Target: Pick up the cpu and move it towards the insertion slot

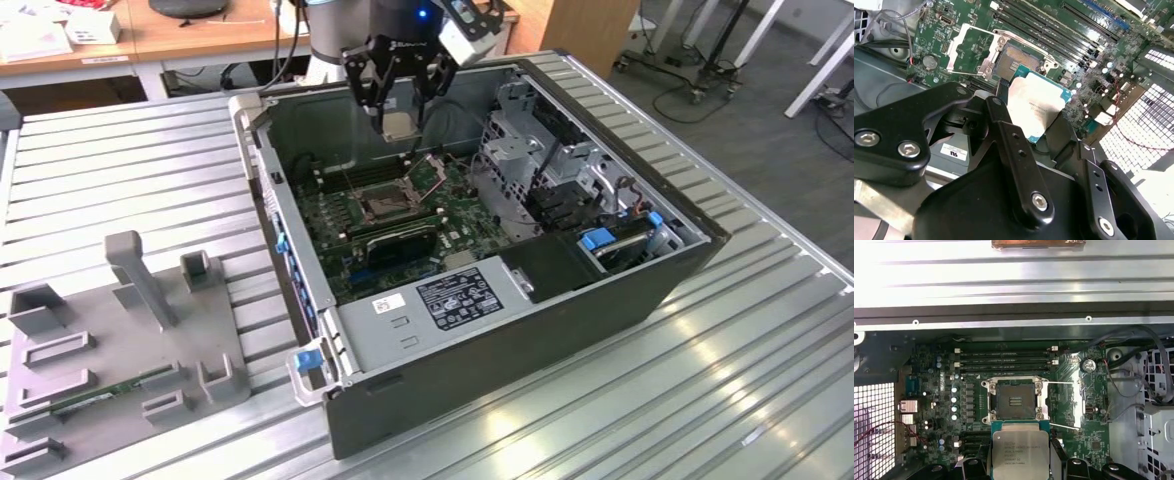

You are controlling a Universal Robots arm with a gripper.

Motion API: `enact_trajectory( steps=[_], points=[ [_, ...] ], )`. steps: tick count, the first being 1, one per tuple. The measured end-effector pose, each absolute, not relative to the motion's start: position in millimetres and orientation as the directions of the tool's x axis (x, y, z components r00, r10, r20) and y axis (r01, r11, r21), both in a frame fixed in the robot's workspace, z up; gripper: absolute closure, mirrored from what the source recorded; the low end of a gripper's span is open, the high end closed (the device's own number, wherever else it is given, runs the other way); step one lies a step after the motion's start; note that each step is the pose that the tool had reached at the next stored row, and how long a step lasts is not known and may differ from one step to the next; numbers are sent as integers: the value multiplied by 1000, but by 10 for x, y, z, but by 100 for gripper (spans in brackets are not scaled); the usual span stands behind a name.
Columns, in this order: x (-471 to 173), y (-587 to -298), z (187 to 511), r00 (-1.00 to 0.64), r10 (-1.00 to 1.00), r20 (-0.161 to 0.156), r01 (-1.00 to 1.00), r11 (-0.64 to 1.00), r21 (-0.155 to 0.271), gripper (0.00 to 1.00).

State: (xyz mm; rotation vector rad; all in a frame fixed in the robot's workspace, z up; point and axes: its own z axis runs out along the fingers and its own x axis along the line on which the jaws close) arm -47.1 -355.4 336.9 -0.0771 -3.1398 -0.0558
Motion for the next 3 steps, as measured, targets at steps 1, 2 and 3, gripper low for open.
enact_trajectory(
  steps=[1,2,3],
  points=[
    [-471,-3550,3368,-999,49,1,49,998,36,45],
    [-471,-3549,3368,-999,49,1,49,998,35,45],
    [-471,-3549,3368,-999,49,1,49,998,35,45]
  ],
)
